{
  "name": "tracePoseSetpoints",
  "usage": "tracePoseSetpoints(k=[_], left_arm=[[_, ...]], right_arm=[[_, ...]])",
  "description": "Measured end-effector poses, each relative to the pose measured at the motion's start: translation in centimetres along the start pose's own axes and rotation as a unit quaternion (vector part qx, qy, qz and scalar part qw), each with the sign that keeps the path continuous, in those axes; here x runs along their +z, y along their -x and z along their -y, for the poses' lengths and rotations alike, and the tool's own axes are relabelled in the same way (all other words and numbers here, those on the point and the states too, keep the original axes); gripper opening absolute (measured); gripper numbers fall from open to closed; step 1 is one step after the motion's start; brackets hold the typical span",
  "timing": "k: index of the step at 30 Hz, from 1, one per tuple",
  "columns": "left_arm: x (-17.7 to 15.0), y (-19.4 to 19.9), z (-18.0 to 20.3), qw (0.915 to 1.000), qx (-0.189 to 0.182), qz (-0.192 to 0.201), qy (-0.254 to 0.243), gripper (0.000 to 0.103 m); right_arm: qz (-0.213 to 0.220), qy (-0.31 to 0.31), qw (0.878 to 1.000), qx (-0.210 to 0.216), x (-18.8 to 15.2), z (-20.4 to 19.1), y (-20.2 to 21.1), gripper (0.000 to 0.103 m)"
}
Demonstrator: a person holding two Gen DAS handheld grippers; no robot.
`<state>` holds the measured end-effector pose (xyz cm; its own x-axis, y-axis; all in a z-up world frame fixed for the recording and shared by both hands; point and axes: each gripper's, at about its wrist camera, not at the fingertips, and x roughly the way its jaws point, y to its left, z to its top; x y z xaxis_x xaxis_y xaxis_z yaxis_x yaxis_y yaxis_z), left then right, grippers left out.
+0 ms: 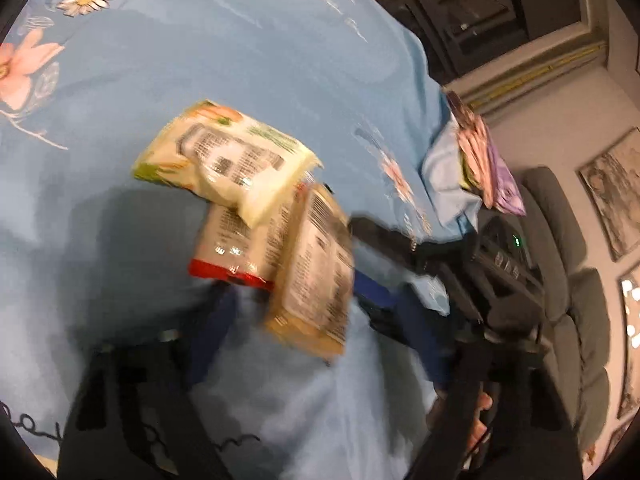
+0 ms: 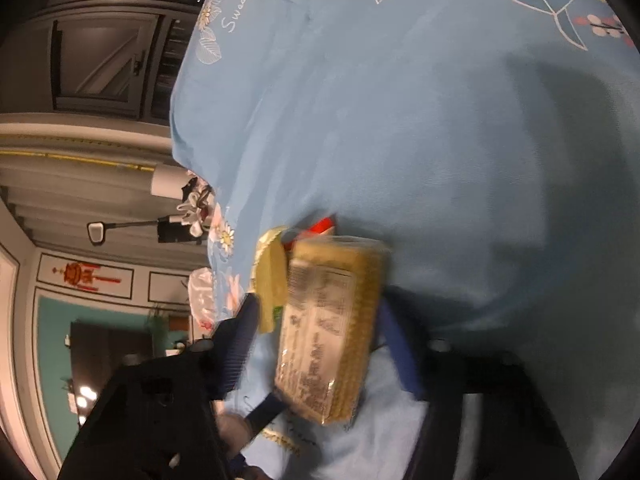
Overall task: Organize snacks
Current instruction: 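Grasp the yellow cracker pack with the right gripper while the left gripper grasps it, then carry the cracker pack into the green-rimmed box and release it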
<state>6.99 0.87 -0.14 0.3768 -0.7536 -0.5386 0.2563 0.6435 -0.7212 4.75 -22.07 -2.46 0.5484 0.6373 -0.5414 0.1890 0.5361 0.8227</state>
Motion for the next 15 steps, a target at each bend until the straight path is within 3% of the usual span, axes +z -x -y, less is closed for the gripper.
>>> tracePoseSetpoints(k=[1,2,3,10,15], left_arm=[[0.1,-0.1,-0.2,1.0,0.006,0.001,0.0,0.058],[0.2,-0.2,-0.5,1.0,0.009,0.001,0.0,0.042],[0.3,-0.5,-0.9,0.9999,0.009,-0.007,0.004,0.034],[0.6,0.6,-1.9,0.9977,-0.04,-0.032,0.044,0.027],[0.5,2.1,1.3,0.9995,-0.023,-0.017,-0.01,0.026]], right_arm=[[0.0,-0.001,1.0,-0.001,0.0,0.2,0.0,0.037],[0.0,0.0,1.0,-0.003,0.0,0.3,-0.2,0.032],[-0.003,0.005,1.0,-0.005,0.0,0.4,-0.4,0.031],[0.021,0.017,1.0,-0.007,-0.6,0.0,-0.1,0.029],[0.023,0.012,1.0,0.017,-0.9,-0.5,1.0,0.029]])
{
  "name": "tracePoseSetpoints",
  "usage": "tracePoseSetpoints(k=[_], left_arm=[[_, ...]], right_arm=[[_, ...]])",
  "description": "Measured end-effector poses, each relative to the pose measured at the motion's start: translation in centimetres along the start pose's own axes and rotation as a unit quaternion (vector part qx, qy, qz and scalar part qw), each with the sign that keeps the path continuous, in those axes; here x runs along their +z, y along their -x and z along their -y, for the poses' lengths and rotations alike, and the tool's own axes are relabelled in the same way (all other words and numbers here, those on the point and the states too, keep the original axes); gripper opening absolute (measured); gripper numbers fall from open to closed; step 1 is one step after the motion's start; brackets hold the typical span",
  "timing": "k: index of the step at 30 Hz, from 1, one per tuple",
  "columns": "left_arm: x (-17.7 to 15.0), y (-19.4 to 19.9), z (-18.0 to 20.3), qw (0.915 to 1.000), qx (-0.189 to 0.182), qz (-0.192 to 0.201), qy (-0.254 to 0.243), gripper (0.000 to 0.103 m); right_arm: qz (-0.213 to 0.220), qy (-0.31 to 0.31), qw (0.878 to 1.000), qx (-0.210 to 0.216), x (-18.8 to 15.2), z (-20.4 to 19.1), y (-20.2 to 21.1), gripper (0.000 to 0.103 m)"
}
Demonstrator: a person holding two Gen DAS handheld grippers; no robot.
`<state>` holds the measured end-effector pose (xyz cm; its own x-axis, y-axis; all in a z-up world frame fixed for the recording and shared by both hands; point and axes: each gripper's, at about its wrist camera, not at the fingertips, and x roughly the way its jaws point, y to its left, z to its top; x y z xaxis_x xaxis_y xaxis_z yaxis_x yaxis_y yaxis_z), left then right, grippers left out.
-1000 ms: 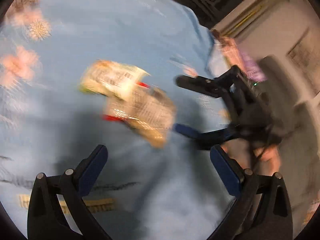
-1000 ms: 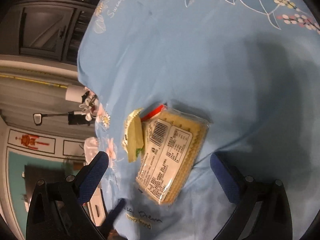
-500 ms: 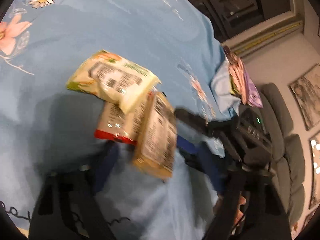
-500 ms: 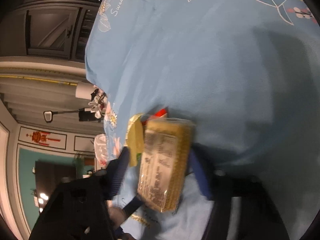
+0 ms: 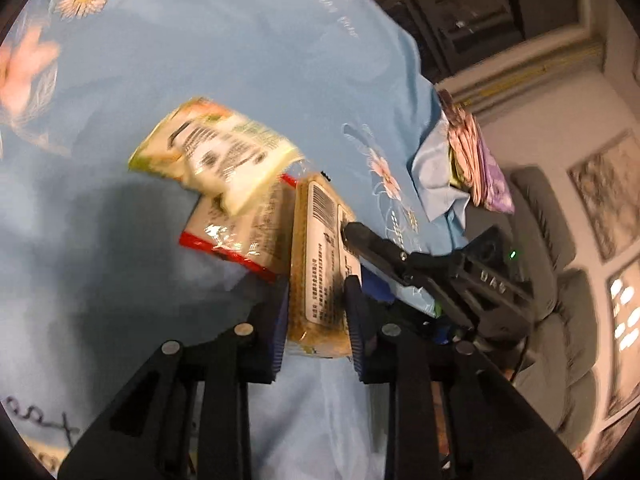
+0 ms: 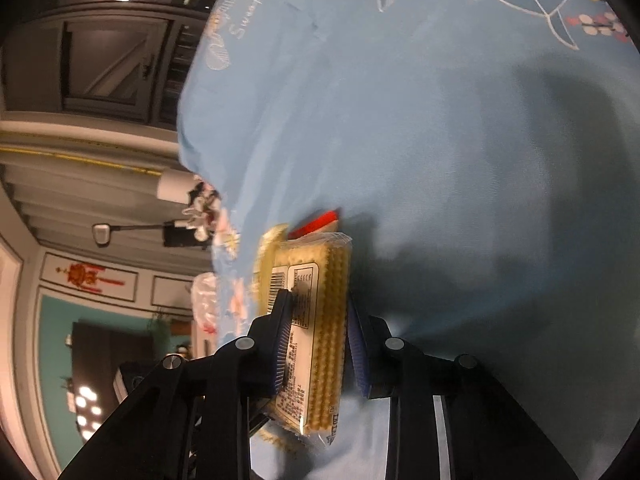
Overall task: Organize snacks
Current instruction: 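Carry the cracker pack into the green-rimmed box and release it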
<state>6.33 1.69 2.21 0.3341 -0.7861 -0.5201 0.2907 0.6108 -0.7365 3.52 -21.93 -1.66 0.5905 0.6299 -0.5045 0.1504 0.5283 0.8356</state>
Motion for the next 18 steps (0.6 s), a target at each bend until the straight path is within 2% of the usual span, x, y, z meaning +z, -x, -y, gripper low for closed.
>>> tracePoseSetpoints(k=[4,9,14,18], left_arm=[[0.1,0.7,2.5,0.9997,-0.023,0.004,-0.006,0.026],[-0.3,-0.1,9.2,0.9973,-0.03,-0.009,-0.067,0.026],[-2.4,-3.8,16.7,0.99,-0.057,-0.046,-0.121,0.027],[-4.5,-7.7,21.9,0.9824,-0.084,-0.081,-0.146,0.026]], right_arm=[[0.021,0.025,0.999,0.008,-0.3,-2.0,2.4,0.029],[0.059,0.037,0.998,0.011,0.0,-3.2,8.3,0.029],[0.12,0.031,0.992,0.01,-0.2,-1.9,16.2,0.029],[0.166,0.015,0.986,-0.002,-0.5,0.4,23.0,0.029]])
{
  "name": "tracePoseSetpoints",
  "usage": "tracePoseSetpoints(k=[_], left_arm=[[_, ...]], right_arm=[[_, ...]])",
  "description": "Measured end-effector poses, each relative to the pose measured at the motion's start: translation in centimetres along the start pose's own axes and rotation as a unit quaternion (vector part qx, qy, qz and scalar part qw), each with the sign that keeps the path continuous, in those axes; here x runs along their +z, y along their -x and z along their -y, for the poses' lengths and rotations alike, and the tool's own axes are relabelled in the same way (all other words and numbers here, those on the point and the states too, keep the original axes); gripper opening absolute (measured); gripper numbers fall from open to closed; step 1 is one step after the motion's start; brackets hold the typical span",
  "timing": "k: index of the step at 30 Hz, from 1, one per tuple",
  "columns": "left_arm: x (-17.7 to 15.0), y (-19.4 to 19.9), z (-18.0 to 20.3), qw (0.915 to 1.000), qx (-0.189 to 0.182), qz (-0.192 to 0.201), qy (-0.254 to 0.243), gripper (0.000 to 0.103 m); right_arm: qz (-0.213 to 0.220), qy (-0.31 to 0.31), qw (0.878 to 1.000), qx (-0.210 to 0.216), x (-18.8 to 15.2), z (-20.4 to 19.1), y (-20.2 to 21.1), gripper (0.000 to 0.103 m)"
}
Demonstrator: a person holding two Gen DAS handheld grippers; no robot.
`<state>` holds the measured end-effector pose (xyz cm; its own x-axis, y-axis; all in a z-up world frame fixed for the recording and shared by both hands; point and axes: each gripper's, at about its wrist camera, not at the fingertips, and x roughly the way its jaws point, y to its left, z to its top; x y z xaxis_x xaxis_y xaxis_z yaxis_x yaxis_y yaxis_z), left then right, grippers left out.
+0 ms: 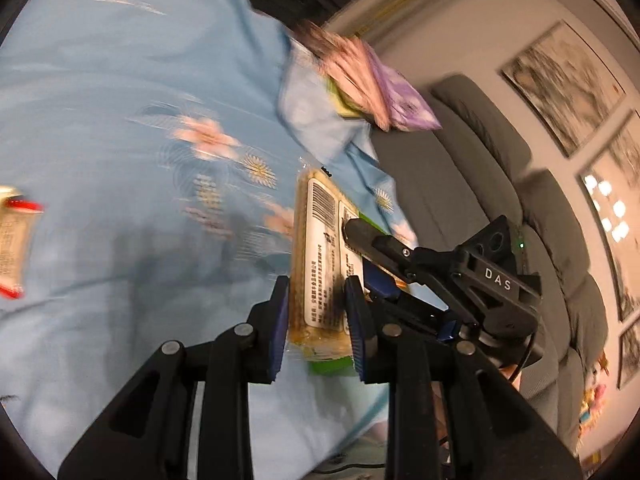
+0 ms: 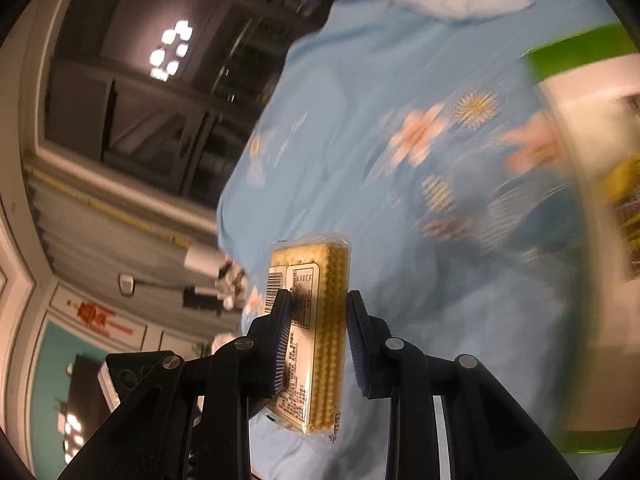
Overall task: Organize snacks
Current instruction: 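Carry the cracker pack into the green-rimmed box and release it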
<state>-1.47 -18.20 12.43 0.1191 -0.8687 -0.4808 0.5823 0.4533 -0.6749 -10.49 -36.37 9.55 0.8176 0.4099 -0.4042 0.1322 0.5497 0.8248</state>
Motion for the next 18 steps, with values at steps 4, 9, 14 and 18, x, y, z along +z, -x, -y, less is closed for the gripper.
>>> tracePoseSetpoints(k=[4,9,14,18], left_arm=[[-0.2,-5.5,4.3,0.9988,-0.022,-0.037,-0.025,0.027],[-1.0,-11.0,7.2,0.9958,-0.021,-0.078,-0.043,0.027],[-1.8,-15.9,8.3,0.991,0.001,-0.119,-0.061,0.028],[-2.0,-17.8,8.3,0.9888,0.022,-0.127,-0.075,0.028]], right_arm=[[0.045,-0.023,0.999,-0.017,1.8,3.0,5.8,0.029],[0.079,-0.065,0.994,-0.038,3.5,7.5,10.4,0.029],[0.097,-0.091,0.988,-0.079,4.3,11.2,12.4,0.029],[0.097,-0.1,0.986,-0.093,4.8,13.4,12.7,0.029]])
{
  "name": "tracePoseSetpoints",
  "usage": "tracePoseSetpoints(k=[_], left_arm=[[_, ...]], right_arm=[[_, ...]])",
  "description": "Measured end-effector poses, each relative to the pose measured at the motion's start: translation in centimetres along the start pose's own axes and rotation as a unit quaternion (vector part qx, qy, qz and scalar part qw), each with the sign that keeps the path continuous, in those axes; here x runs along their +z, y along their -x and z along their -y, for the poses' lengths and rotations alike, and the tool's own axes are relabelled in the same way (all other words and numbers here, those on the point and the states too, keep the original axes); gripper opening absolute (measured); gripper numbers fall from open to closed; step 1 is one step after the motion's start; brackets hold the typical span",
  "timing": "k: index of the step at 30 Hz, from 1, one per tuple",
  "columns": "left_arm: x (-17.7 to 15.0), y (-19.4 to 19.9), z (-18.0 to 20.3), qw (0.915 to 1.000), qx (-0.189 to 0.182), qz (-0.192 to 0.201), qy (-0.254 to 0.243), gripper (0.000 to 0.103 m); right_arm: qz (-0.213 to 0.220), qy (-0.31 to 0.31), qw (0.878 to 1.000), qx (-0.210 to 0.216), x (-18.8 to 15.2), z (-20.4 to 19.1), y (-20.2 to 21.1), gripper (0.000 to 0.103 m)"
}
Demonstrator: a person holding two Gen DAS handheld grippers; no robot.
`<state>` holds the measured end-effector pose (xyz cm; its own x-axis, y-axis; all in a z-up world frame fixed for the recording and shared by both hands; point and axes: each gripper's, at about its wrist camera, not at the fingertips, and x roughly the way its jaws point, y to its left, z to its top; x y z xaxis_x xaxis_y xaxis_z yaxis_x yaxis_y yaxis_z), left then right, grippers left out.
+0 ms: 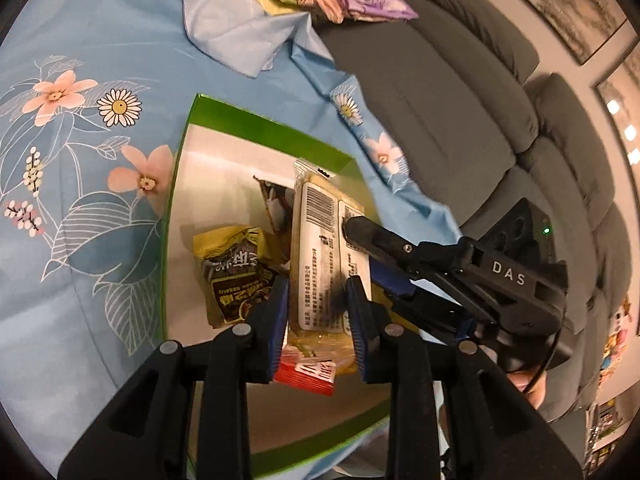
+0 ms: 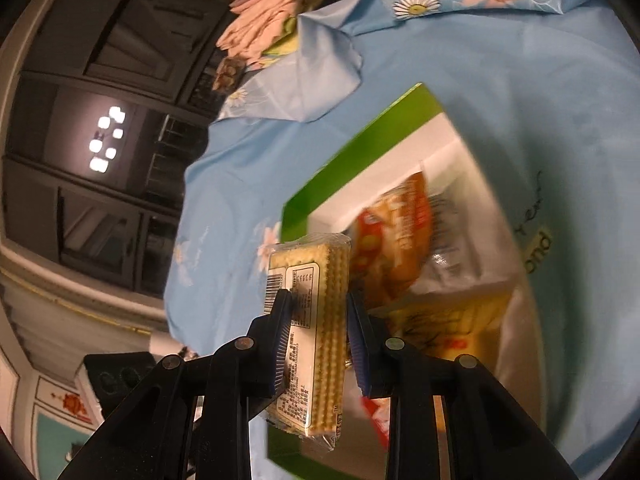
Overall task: Organize snacks
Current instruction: 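Carry the cracker pack into the green-rimmed box and release it, then grasp the white pack with red ends using both grippers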
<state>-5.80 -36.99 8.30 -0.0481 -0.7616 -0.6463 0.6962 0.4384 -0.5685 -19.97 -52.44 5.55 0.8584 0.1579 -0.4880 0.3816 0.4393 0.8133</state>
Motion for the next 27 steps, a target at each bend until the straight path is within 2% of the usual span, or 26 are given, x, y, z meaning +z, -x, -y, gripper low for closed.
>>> tracePoseSetpoints(k=[2,3,6,7,8,9,10,11,12,13,16,19,23,27], left_arm=[[0.1,-0.6,-0.2,0.9997,0.024,-0.001,-0.008,0.02],[0.2,-0.8,-0.2,0.9987,0.048,0.002,-0.019,0.02],[0.3,-0.4,0.1,0.9967,0.073,0.018,-0.029,0.026],[0.4,0.0,0.0,0.9965,0.076,0.024,-0.025,0.043],[0.4,0.6,-0.1,0.996,0.081,0.033,-0.02,0.073],[0.3,1.6,-0.3,0.9951,0.084,0.05,-0.014,0.085],[0.2,2.5,-0.4,0.9945,0.075,0.073,-0.01,0.094],[0.0,3.9,-0.6,0.9933,0.064,0.096,-0.009,0.101],[-0.1,5.3,-0.9,0.9916,0.06,0.115,-0.006,0.103],[-0.2,6.6,-1.2,0.9897,0.06,0.13,-0.004,0.102],[-0.9,10.8,-2.2,0.9838,0.07,0.165,-0.006,0.102],[-1.8,14.6,-3.6,0.9766,0.099,0.19,-0.017,0.102],[-4.1,19.4,-6.7,0.9628,0.159,0.217,-0.02,0.103],[-6.6,23.0,-11.0,0.9547,0.198,0.222,-0.003,0.103]], right_arm=[[-0.003,0.0,1.0,-0.009,0.1,0.2,-0.5,0.029],[-0.006,0.004,1.0,-0.017,0.2,0.5,-0.6,0.029],[-0.018,0.009,0.999,-0.032,0.1,0.4,-1.3,0.029],[-0.018,0.006,0.999,-0.035,0.1,0.4,-1.4,0.031],[-0.018,0.001,0.999,-0.04,0.2,0.4,-1.4,0.034],[-0.018,-0.004,0.999,-0.044,0.3,0.2,-1.4,0.044],[-0.016,-0.011,0.999,-0.045,0.4,0.1,-1.3,0.061],[-0.014,-0.017,0.999,-0.041,0.4,-0.2,-1.0,0.07],[-0.007,-0.02,0.999,-0.028,0.3,-0.7,-0.4,0.081],[0.001,-0.02,1.0,-0.016,0.1,-1.2,0.1,0.086],[0.024,-0.009,1.0,0.0,-0.5,-3.4,1.5,0.095],[0.032,0.023,0.999,0.005,-1.7,-6.9,2.1,0.1],[0.001,0.077,0.997,0.028,-4.1,-12.6,0.1,0.102],[-0.057,0.122,0.989,0.057,-7.8,-17.9,-4.7,0.102]])
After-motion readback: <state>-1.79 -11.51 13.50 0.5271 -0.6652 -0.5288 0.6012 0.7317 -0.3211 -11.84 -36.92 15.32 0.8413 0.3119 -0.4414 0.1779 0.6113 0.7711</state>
